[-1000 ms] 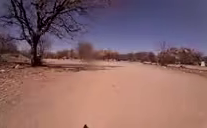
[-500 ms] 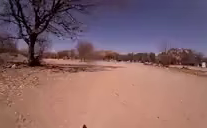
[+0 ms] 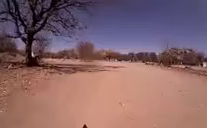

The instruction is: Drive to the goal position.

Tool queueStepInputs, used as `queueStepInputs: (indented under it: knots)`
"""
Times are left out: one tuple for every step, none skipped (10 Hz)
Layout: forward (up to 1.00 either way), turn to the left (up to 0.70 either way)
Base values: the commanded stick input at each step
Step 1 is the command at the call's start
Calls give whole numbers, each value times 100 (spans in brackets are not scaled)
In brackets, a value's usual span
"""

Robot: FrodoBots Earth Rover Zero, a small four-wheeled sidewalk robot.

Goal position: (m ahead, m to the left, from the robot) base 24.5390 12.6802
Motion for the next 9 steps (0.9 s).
queueStepInputs:
  knots:
    - [100, 0]
    - [100, 0]
    - [100, 0]
    - [100, 0]
    - [100, 0]
    - [100, 0]
    - [100, 0]
    - [100, 0]
    - [100, 0]
